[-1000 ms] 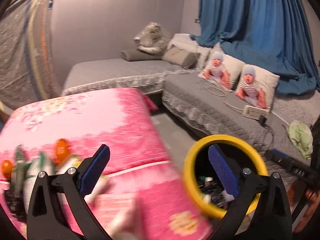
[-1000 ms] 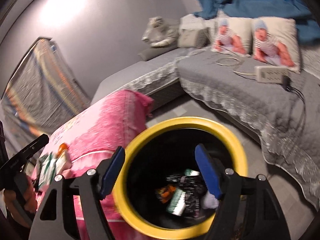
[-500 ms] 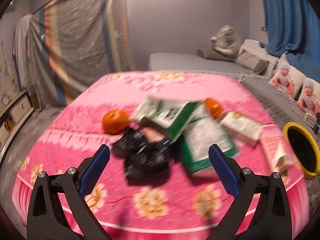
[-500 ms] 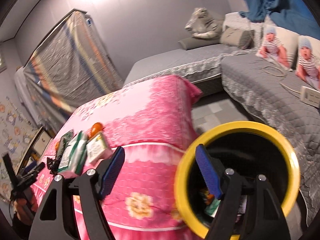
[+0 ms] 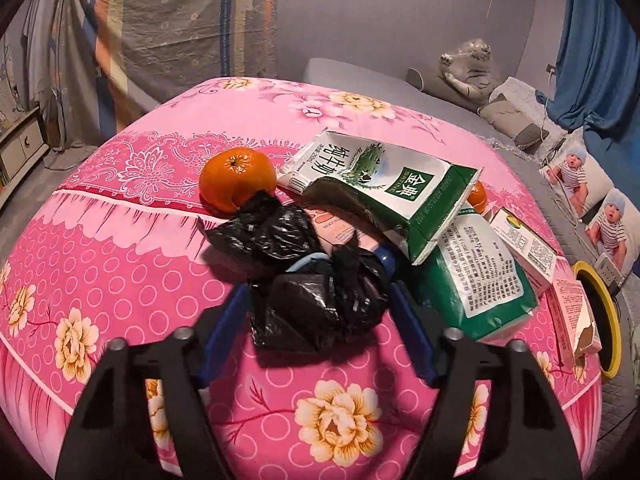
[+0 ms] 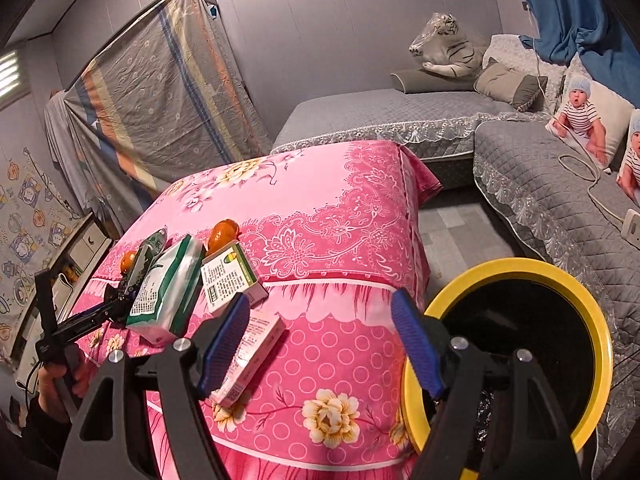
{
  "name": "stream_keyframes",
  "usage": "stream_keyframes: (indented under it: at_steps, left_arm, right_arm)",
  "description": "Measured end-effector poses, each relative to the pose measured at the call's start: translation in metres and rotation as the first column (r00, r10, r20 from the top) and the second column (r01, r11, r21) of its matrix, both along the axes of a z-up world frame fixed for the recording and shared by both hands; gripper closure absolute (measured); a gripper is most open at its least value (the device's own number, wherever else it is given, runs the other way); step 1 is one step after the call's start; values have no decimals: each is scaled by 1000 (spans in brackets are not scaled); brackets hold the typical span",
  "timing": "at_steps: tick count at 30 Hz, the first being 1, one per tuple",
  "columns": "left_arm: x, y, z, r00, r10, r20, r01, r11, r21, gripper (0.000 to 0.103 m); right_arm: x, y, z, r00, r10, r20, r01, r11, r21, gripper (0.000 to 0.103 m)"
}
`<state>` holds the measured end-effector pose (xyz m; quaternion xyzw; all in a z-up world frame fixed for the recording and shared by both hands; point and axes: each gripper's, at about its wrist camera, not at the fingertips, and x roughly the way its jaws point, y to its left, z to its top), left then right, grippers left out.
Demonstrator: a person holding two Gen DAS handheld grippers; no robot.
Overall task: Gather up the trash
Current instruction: 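Move both tools back over the bed and grasp another black bag with the left tool, then grasp the white-green milk carton with the right tool while the left tool holds the black bag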
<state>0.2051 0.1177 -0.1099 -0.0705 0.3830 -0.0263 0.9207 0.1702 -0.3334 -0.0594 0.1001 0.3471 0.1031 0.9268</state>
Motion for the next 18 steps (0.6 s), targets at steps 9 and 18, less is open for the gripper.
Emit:
stream_keyframes:
  at_steps: [9, 18]
  left_arm:
    - [-10, 8, 18, 998, -14, 62, 13, 1000, 18, 87]
    - [-57, 37, 42, 987, 42, 158, -39, 999, -25, 89]
  right_arm:
    - [11, 38, 16, 984, 180, 2, -180, 983, 20, 33]
    - [73, 173, 43, 860, 498, -111, -506, 861, -55, 33]
